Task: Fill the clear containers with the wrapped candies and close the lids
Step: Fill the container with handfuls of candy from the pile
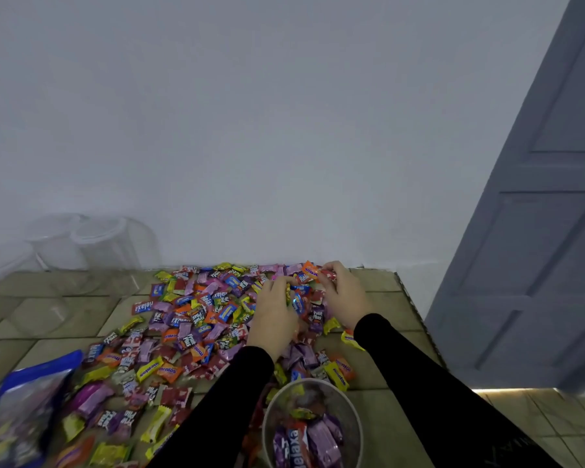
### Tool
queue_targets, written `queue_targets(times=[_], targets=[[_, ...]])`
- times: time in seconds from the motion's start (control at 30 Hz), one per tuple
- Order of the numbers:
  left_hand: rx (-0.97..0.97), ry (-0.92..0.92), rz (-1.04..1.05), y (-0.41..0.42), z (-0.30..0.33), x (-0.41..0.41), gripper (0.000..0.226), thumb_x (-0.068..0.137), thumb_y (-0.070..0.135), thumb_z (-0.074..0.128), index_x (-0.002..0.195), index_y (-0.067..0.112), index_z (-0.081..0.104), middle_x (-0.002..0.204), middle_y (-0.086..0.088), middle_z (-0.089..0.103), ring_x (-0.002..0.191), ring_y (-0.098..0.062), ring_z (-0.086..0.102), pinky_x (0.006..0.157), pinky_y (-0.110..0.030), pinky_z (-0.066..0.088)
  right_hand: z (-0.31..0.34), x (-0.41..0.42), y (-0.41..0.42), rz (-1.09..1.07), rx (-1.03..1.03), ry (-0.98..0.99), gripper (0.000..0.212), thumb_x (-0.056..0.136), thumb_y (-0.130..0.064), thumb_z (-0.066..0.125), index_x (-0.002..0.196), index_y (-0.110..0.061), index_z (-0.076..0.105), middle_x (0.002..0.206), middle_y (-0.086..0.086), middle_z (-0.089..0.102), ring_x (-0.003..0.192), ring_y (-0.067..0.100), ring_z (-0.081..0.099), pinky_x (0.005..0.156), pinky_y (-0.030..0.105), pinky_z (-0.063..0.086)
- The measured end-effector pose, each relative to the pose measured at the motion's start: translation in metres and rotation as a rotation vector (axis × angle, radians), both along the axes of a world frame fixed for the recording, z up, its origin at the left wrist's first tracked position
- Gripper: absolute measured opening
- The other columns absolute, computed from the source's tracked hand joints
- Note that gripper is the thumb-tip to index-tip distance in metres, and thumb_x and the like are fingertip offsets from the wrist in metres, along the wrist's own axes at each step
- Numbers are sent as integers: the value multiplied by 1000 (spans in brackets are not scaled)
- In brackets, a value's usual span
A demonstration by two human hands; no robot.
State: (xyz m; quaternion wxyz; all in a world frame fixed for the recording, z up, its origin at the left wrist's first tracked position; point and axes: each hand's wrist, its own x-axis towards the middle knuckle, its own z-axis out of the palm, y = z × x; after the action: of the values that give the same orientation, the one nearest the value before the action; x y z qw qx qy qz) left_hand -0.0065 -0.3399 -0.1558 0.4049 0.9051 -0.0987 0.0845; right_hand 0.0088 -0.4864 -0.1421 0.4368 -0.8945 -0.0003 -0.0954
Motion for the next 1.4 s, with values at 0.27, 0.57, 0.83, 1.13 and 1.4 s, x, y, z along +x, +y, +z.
queue_targets(times=[0.27,0.57,0.83,1.13,1.4], targets=[[-17,1,59,10,19,-26,31,98,0,42,107,29,45,110,1,39,94,-14,41,72,-20,29,27,-34,7,0,18,-37,25,101,-29,44,115,-10,51,101,9,62,88,26,59,76,34,44],[-247,-53,143,23,54,-62,11,104,17,37,106,20,47,109,-7,50,92,-22,47,75,-31,35,60,-78,23,-2,142,-109,26,101,-26,45,117,-7,52,103,14,63,92,32,59,72,31,41],[-546,-80,139,26,90,-100,16,104,20,38,108,24,52,89,-5,52,67,-18,44,57,-26,38,82,-111,39,-43,386,-151,18,100,-34,45,105,-19,52,73,0,52,63,17,46,59,30,38],[-731,-80,83,21,94,-156,14,103,20,41,103,23,55,80,2,51,58,-7,43,54,-22,41,75,-149,56,-137,631,-219,10,96,-42,49,95,-34,55,79,0,60,72,18,57,70,42,51],[-701,-126,53,18,81,-184,14,102,20,41,105,21,54,99,9,57,86,1,52,70,-13,39,71,-168,70,-258,700,-299,5,97,-37,50,95,-33,53,96,2,68,90,26,67,83,50,54]])
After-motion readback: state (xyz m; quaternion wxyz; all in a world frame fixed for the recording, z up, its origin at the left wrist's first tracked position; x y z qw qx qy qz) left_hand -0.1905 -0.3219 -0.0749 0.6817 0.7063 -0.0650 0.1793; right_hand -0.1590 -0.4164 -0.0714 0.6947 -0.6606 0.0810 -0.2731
